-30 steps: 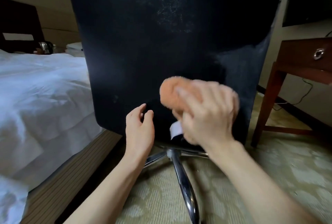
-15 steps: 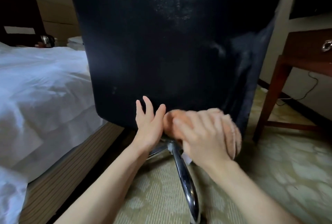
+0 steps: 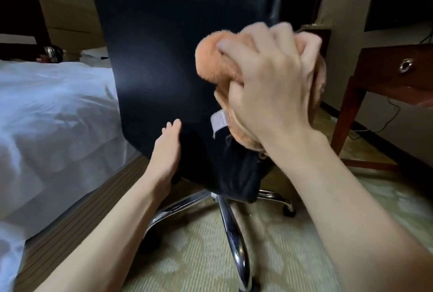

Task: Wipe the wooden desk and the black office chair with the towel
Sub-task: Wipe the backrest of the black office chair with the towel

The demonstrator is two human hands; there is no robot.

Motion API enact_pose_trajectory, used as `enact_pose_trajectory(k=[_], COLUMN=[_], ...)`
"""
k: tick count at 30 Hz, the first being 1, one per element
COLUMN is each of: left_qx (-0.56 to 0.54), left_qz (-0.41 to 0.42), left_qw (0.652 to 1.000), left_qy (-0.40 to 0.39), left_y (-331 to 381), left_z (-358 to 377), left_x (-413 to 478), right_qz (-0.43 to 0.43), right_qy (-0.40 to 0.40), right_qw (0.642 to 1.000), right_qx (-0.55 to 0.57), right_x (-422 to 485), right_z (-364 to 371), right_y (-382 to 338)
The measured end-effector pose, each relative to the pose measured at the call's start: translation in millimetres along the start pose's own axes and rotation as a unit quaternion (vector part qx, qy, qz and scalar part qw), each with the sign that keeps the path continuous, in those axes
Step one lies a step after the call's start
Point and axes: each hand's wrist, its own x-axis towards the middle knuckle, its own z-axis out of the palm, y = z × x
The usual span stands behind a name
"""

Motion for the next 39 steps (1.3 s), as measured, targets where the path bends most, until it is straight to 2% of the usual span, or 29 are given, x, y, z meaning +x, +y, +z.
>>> enact_pose_trajectory(k=[3,6,8,12,14,16,18,20,24,28,31,34,37,39], left_qx=[0.023,0.005,-0.002,-0.173,-0.194,-0.17,-0.167,-0.186,-0.262,-0.234,-0.219,-0.266,-0.273,-0.265], left_qz=[0.049,0.045,0.05,-0.024,-0.008,-0.002,0.0,-0.007,-0.025,-0.031,-0.018,-0.026,-0.059,-0.049], left_qw=[0.998,0.999,0.998,0.985,0.981,0.985,0.985,0.98,0.962,0.971,0.975,0.963,0.96,0.963], left_qy=[-0.021,-0.012,-0.023,0.002,-0.011,-0.022,-0.042,-0.063,-0.069,-0.035,-0.004,-0.024,-0.023,-0.022], left_y=[14.4,10.3,5.1,0.2,3.7,9.2,9.9,9.2,15.2,18.8,17.9,11.1,12.9,23.0], left_z=[12.5,12.9,8.6,0.7,-0.3,3.0,7.2,8.8,13.4,27.2,37.1,41.2,42.5,42.6], left_x=[-5.8,-6.4,-6.3,-5.7,-7.0,-16.7,-23.4,-27.5,-29.0,-24.1,-26.5,-27.8,-33.1,-44.6], right_qz=[0.041,0.002,-0.046,-0.074,-0.067,-0.061,-0.052,-0.042,-0.032,-0.013,-0.022,-0.068,-0.114,-0.119], right_qy=[0.014,-0.007,-0.05,-0.151,-0.189,-0.197,-0.161,-0.088,0.025,0.057,0.0,-0.11,-0.249,-0.274], right_qw=[0.999,1.0,0.998,0.986,0.98,0.979,0.986,0.995,0.996,0.991,0.991,0.985,0.959,0.953], right_qx=[-0.008,-0.011,0.003,-0.007,-0.009,-0.005,-0.003,-0.004,-0.081,-0.118,-0.133,-0.119,-0.066,-0.051], right_x=[5.1,-29.7,-64.3,-100.7,-101.1,-95.6,-82.3,-57.4,18.2,71.1,45.1,-32.4,-112.4,-126.7], right_z=[13.4,37.1,49.0,55.9,51.4,44.0,34.3,22.9,12.0,19.5,29.8,43.9,47.8,38.9], right_y=[-14.6,-33.3,-44.1,-52.7,-55.9,-56.0,-52.4,-46.3,-35.8,-26.9,-26.6,-28.6,-29.1,-23.9])
